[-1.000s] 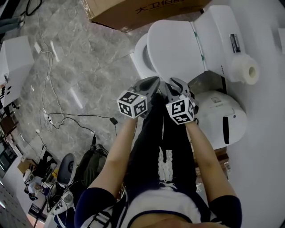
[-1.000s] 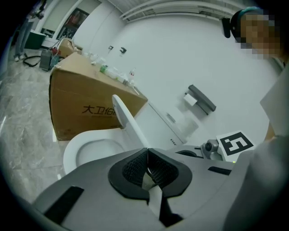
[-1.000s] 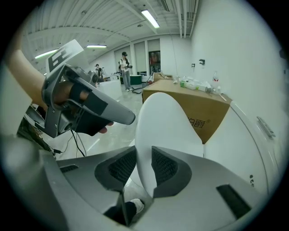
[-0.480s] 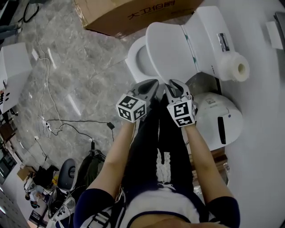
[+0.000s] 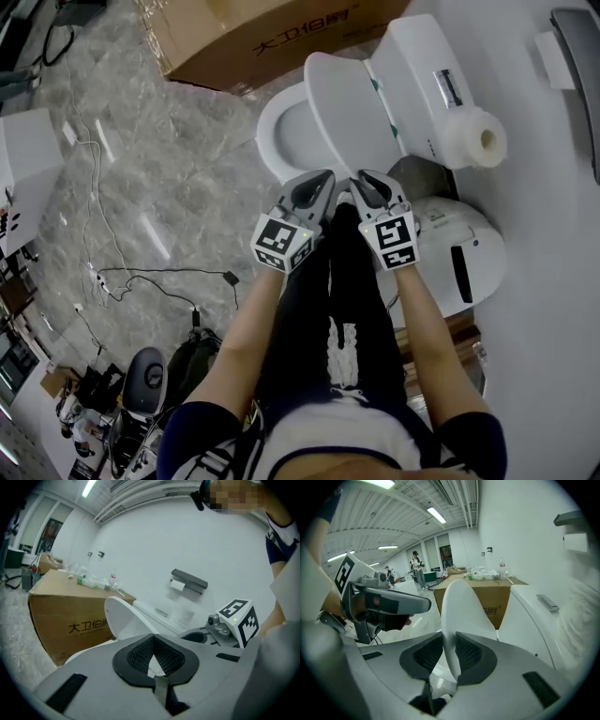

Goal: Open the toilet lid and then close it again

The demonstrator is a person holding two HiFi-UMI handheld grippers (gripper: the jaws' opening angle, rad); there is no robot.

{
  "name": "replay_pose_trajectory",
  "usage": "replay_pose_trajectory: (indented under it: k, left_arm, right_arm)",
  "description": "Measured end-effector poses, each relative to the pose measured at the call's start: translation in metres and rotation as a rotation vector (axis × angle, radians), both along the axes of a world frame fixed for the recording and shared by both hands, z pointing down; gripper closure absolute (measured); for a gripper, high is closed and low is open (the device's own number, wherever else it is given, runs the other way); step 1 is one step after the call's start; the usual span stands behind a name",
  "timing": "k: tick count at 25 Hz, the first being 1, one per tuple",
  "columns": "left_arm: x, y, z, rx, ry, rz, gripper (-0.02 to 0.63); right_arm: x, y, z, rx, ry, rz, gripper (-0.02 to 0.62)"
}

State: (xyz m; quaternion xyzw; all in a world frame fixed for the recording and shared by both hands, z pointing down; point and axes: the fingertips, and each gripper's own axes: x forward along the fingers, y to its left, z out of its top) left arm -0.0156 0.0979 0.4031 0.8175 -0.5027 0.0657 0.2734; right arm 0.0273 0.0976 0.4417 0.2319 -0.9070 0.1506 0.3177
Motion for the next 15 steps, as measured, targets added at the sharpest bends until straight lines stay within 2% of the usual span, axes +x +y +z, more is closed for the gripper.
replay_pose_trajectory:
  k: [5, 15]
  left_arm:
    - [0.013, -0.011, -0.002, 0.037, -0.045, 0.024, 0.598]
    - [0.034, -0.022, 0.001, 0.032, -0.032, 0.057, 0.6]
  right_arm:
    - [0.013, -0.012, -0.01, 0.025, -0.009, 0.011, 0.523]
    - [0.038, -0.031, -0.021, 0.048, -0.035, 0.085, 0.532]
